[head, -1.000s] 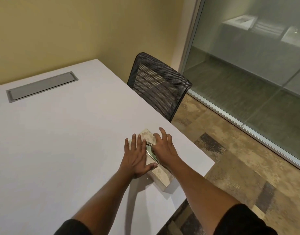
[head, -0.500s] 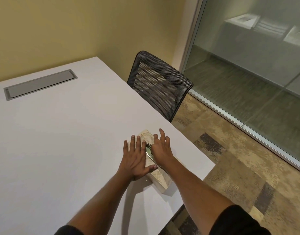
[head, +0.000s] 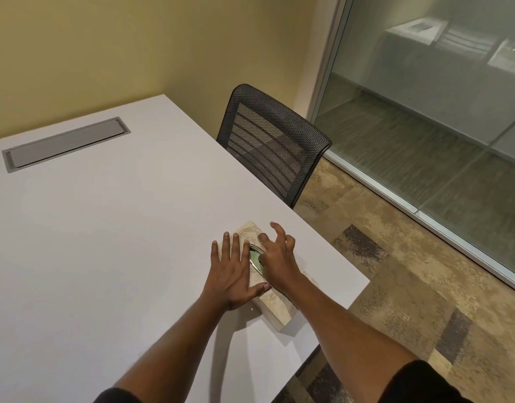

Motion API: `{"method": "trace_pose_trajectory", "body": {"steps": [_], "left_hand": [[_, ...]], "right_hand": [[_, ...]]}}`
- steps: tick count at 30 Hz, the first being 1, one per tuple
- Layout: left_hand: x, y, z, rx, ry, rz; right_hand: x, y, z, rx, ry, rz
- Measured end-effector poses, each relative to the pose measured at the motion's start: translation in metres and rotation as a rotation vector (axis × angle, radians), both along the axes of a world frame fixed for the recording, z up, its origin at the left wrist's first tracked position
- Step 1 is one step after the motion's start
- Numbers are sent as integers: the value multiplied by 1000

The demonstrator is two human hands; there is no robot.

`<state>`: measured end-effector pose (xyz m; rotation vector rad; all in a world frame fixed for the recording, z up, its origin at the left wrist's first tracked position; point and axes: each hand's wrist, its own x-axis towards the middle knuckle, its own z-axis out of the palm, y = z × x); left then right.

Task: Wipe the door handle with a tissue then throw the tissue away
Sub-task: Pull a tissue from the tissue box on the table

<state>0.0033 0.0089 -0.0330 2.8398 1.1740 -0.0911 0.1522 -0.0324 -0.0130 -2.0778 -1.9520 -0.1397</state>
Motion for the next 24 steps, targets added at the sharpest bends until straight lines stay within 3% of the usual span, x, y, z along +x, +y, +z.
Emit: {"method": "trace_pose_trajectory", "body": {"steps": [7, 12, 18, 24], "left_hand": [[0, 0, 1, -3, 24, -12], [-3, 0, 3, -34, 13, -24], [2, 0, 24, -38, 32, -7], [44, -21, 100, 114, -190, -273]], "right_hand": [[2, -12, 12, 164, 194, -11], [3, -21, 42, 111, 678, -148], [14, -42, 89, 171, 1028, -327], [30, -89, 148, 289, 1386, -379]]}}
